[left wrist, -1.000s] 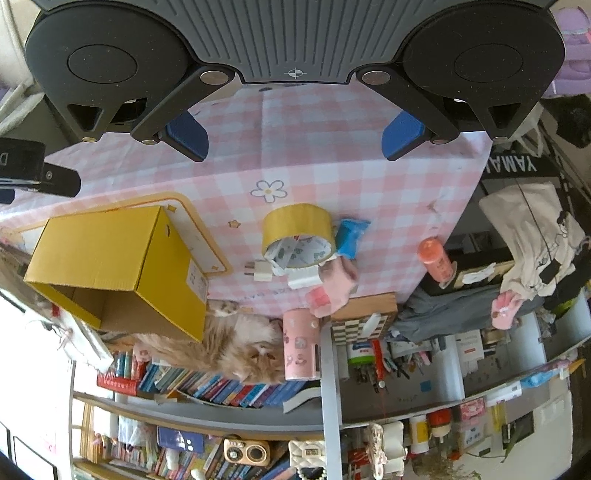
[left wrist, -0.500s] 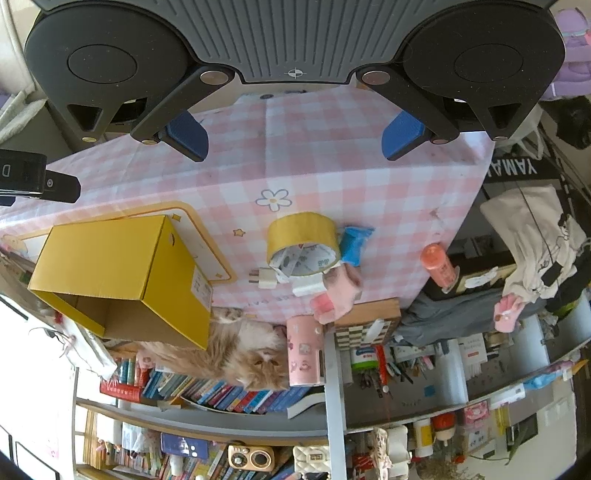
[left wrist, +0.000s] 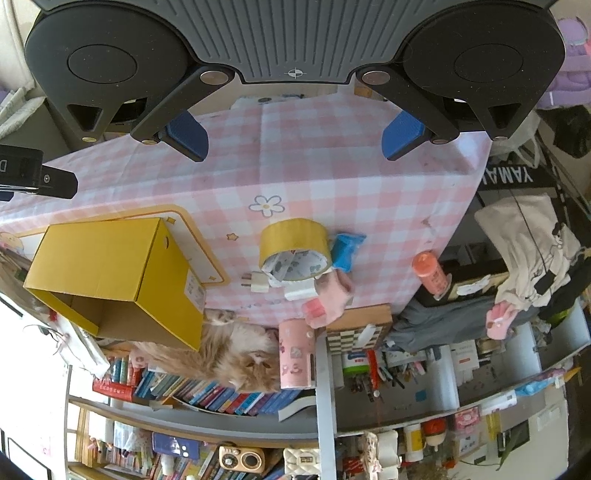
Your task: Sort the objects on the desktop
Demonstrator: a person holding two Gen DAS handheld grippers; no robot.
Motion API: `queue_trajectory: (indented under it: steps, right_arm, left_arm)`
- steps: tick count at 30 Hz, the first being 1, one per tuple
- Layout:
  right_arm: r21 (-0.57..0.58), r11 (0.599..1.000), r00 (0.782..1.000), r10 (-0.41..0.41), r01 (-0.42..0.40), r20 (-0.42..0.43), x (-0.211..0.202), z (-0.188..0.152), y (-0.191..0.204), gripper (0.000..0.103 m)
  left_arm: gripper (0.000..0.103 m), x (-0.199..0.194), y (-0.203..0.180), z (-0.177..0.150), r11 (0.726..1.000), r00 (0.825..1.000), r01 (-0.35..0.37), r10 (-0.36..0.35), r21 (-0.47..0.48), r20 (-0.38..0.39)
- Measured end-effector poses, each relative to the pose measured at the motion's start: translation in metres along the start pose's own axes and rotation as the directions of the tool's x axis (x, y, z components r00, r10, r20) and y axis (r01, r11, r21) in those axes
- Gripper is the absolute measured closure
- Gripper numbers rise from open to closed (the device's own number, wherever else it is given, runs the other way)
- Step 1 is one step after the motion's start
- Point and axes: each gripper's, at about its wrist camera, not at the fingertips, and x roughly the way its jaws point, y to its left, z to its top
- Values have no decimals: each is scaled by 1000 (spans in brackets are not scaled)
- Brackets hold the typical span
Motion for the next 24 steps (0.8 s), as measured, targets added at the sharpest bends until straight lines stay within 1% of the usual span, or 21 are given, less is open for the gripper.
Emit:
queue_trajectory:
  steps: [5,18,24]
  right_arm:
    - [-8,1000,1000,5,-5,1,-1,-1,3,0]
    - [-22,1000,999,3,-2,38,-6,4,4,0]
    - [-16,1000,999,-1,2,47,-7,5,4,0]
  left_arm:
    - [1,-1,0,0,1000,1000,-3,3,-2,3]
    - [1,-7,-1,5,1000,999,-16,16,12,52]
    - [1,-7,2,6,1000,998,-21,20,10,54]
